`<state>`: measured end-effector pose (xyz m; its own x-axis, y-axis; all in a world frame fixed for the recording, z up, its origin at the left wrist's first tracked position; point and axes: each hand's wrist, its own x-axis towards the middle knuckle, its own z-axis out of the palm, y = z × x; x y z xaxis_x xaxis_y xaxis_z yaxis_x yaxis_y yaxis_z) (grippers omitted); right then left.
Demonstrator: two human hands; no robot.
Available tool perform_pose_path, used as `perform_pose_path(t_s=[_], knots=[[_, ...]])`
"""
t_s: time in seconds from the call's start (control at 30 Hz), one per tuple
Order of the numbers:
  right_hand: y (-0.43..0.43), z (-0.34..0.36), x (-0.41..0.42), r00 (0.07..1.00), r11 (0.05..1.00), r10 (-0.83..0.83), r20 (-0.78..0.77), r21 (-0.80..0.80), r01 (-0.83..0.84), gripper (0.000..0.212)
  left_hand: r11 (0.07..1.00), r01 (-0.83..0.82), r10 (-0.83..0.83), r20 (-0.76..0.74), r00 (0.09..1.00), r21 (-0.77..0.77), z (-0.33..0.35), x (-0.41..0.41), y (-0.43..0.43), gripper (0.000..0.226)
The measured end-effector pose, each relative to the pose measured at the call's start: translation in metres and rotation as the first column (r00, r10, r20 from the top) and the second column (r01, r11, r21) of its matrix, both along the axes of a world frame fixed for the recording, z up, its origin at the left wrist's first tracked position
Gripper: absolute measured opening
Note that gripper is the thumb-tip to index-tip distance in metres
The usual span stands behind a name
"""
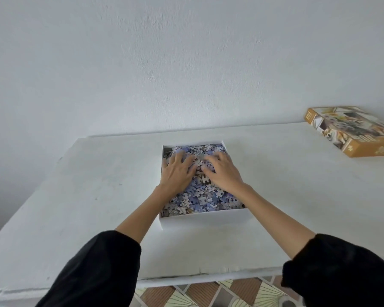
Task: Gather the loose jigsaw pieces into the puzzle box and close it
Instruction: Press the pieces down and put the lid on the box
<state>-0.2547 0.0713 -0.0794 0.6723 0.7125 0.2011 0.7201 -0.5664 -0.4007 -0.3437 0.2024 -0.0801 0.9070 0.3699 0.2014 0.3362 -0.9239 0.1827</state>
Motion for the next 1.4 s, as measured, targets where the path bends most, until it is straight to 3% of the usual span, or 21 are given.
perform_pose_path(t_s=[0.1,0.17,0.27,0.37,0.5,0.6,0.67,0.77,0.87,0.97,1.07,1.13,1.27,1.33,1.4], knots=[[0.008,0.004,0.007,0.994,0.985,-0.070,0.085,0.164,0.055,0.034,0.997,0.005,-0.018,0.174,0.985,0.076,0.003,0.008,0.007,0.040],[0.015,0.000,0.012,0.997,0.997,-0.009,0.072,0.078,0.003,0.042,0.994,0.100,-0.104,0.070,0.992,0.051,0.000,0.013,0.015,0.042],[0.022,-0.010,0.015,1.000,0.996,0.015,0.016,-0.085,-0.014,0.051,0.997,0.069,-0.071,-0.093,0.993,-0.016,-0.004,0.017,0.025,0.048],[0.027,-0.015,0.017,0.992,0.997,-0.074,0.107,-0.003,0.074,0.047,0.998,-0.044,0.050,-0.123,0.991,0.048,-0.003,0.019,0.023,0.054],[0.034,-0.007,0.017,0.986,0.987,-0.080,0.149,0.148,0.058,0.039,0.979,-0.109,0.098,0.073,0.993,0.171,0.005,0.020,0.018,0.042],[0.039,-0.004,0.022,0.994,0.999,0.043,0.105,0.029,-0.046,0.045,0.994,0.022,-0.036,0.133,0.990,0.106,0.003,0.024,0.028,0.040],[0.041,-0.005,0.025,0.995,0.994,0.060,0.079,-0.094,-0.053,0.050,0.993,0.117,-0.117,0.013,0.993,-0.023,0.002,0.024,0.036,0.046],[0.043,-0.001,0.026,0.997,0.992,0.037,0.070,-0.126,-0.028,0.049,0.993,0.106,-0.097,-0.180,0.979,0.041,0.005,0.026,0.041,0.050],[0.047,0.009,0.025,0.985,0.999,-0.020,0.171,-0.021,0.024,0.035,0.995,0.015,-0.003,-0.113,0.994,0.101,0.011,0.028,0.036,0.046],[0.050,0.013,0.025,0.980,1.000,-0.003,0.198,0.000,0.003,0.036,0.990,0.099,-0.102,0.023,0.994,0.104,0.006,0.029,0.034,0.043],[0.045,0.007,0.028,0.986,0.992,0.097,0.134,-0.098,-0.084,0.042,0.992,0.128,-0.127,-0.045,0.991,0.011,0.001,0.028,0.038,0.045],[0.041,0.002,0.030,0.986,0.987,0.106,0.130,-0.133,-0.089,0.044,0.996,0.075,-0.069,-0.092,0.993,0.056,0.002,0.029,0.039,0.043],[0.040,0.009,0.035,0.983,1.000,0.013,0.184,-0.006,-0.012,0.039,0.997,0.003,-0.008,0.066,0.998,0.074,0.012,0.032,0.033,0.037],[0.041,0.013,0.038,0.984,0.996,0.071,0.166,-0.064,-0.061,0.046,0.998,0.042,-0.047,0.105,0.993,0.046,0.013,0.032,0.032,0.040],[0.041,0.012,0.040,0.986,0.971,0.134,0.102,-0.215,-0.110,0.052,0.995,0.092,-0.092,0.002,0.996,-0.036,0.011,0.030,0.032,0.043]])
